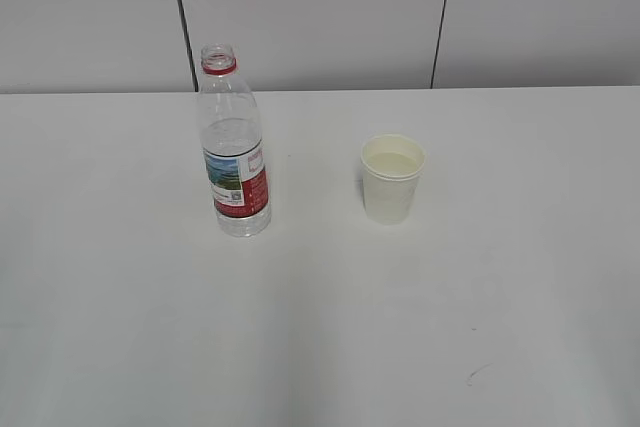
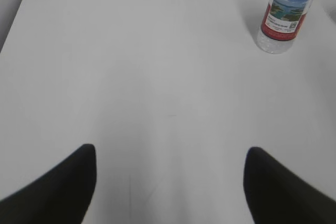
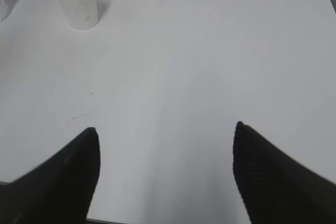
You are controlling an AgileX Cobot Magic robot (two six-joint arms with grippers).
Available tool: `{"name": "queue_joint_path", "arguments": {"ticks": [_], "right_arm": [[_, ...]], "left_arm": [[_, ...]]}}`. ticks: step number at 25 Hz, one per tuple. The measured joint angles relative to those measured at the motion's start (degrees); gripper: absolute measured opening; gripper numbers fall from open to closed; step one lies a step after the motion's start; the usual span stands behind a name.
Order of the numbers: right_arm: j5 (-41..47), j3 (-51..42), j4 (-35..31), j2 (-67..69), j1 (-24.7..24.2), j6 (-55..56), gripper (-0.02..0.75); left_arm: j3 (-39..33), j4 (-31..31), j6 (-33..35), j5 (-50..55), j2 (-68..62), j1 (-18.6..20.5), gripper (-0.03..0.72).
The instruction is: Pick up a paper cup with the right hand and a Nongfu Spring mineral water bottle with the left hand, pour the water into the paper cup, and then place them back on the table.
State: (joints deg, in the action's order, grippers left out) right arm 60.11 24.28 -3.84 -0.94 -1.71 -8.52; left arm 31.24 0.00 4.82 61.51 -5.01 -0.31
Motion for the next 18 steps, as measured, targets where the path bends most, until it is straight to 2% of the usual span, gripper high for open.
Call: {"name": "queue_joint_path", "arguments": {"ticks": [18], "right_arm": [[0.0, 0.0, 0.0, 0.0, 0.0, 0.0, 0.582]], "left_arm": [[0.0, 0.0, 0.0, 0.0, 0.0, 0.0, 0.499]]}}
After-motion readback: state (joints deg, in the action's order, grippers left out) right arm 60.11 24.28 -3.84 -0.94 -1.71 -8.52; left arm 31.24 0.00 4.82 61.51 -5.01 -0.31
